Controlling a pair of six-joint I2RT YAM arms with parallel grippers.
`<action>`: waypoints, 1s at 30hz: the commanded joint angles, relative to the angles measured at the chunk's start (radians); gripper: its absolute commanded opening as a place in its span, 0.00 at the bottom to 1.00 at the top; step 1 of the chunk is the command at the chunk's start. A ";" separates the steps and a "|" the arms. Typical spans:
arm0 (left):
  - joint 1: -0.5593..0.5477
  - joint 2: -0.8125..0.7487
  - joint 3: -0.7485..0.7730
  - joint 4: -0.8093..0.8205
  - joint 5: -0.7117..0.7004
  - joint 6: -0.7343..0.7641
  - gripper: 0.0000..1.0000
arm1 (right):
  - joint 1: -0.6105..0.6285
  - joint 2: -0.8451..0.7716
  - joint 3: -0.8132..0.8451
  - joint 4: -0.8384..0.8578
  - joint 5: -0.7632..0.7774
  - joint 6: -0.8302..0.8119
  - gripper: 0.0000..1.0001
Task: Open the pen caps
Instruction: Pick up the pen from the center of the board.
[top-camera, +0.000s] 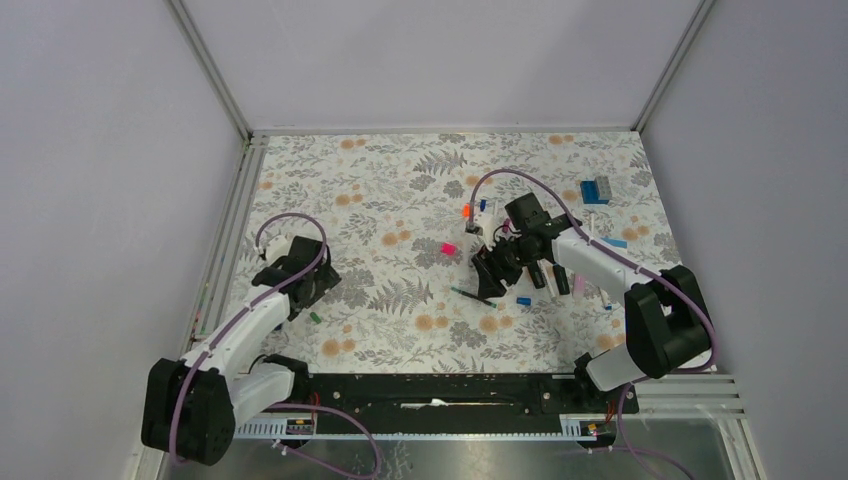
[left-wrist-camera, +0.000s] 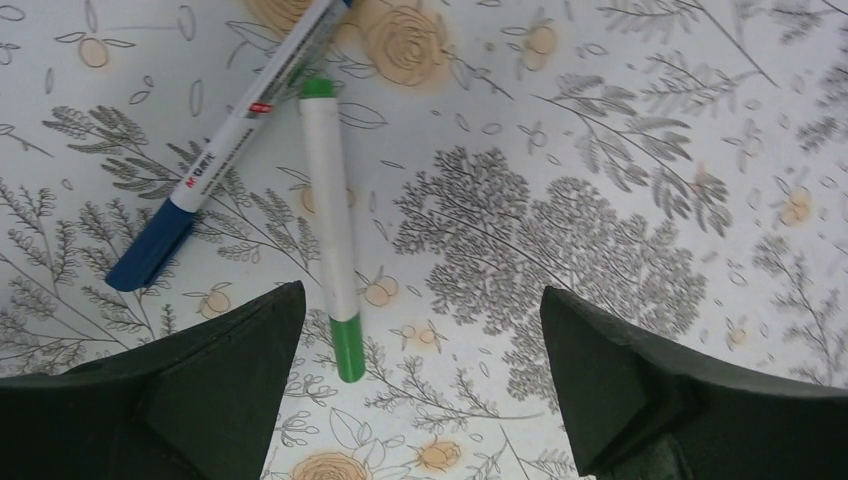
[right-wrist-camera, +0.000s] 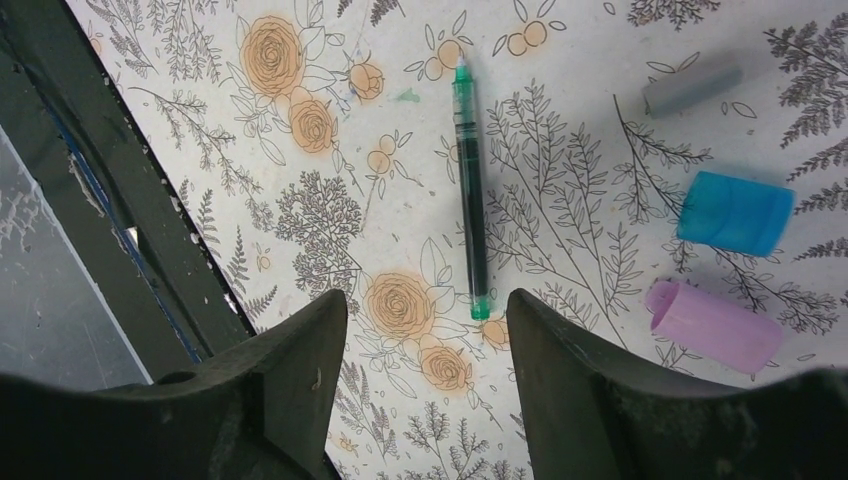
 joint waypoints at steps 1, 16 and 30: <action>0.050 0.043 -0.005 0.006 -0.012 -0.018 0.97 | -0.024 -0.038 0.018 -0.017 -0.034 -0.022 0.67; 0.181 0.206 -0.058 0.108 0.071 -0.031 0.44 | -0.064 -0.045 0.012 -0.017 -0.054 -0.032 0.68; 0.192 0.165 -0.001 0.124 0.227 0.074 0.00 | -0.169 -0.130 -0.013 -0.018 -0.164 -0.084 0.69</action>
